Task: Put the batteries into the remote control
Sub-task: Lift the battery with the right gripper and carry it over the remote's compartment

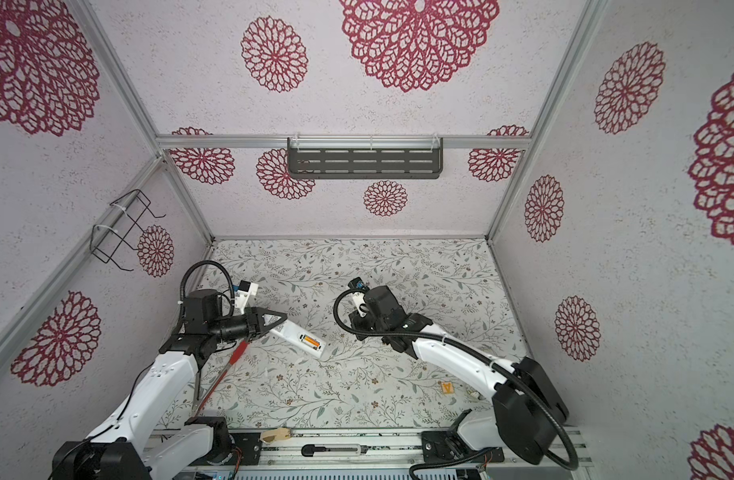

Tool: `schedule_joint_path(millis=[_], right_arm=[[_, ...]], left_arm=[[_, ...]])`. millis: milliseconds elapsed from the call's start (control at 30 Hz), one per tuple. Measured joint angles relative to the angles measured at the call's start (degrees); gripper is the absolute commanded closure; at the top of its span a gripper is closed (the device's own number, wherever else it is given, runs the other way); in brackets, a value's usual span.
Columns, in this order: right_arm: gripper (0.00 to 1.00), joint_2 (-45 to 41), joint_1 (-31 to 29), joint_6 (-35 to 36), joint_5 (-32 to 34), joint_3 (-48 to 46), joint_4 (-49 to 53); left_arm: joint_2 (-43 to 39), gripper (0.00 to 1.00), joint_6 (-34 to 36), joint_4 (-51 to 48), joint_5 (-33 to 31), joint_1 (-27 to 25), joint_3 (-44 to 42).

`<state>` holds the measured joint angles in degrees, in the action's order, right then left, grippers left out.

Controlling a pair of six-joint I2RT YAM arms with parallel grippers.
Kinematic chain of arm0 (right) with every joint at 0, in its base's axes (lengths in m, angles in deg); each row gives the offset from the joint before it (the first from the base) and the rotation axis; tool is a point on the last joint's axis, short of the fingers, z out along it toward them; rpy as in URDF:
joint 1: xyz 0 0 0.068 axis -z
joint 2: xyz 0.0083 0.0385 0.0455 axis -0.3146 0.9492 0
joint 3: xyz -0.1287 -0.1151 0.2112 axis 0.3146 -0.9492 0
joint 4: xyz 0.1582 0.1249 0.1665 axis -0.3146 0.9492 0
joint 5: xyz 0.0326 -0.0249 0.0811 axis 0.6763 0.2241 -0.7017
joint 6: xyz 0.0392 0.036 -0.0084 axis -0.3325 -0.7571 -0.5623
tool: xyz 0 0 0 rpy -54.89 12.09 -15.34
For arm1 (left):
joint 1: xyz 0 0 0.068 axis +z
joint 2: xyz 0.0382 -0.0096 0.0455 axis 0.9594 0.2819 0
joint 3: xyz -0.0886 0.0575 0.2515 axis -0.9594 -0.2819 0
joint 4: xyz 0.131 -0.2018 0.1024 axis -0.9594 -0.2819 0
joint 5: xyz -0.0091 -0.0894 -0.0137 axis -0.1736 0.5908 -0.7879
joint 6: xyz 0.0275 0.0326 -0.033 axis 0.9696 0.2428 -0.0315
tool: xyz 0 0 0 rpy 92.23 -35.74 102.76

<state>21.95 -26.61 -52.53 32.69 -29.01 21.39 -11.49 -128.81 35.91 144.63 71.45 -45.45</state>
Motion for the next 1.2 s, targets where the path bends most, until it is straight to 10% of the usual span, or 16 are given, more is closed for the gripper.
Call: schedule_joint_path(millis=[1200], right_arm=[[0.87,-6.12,-10.14,5.09,-19.41,-7.10,-21.09]], left_arm=[[2.21,1.00,-12.26,15.13,8.46,-5.68,-2.89]])
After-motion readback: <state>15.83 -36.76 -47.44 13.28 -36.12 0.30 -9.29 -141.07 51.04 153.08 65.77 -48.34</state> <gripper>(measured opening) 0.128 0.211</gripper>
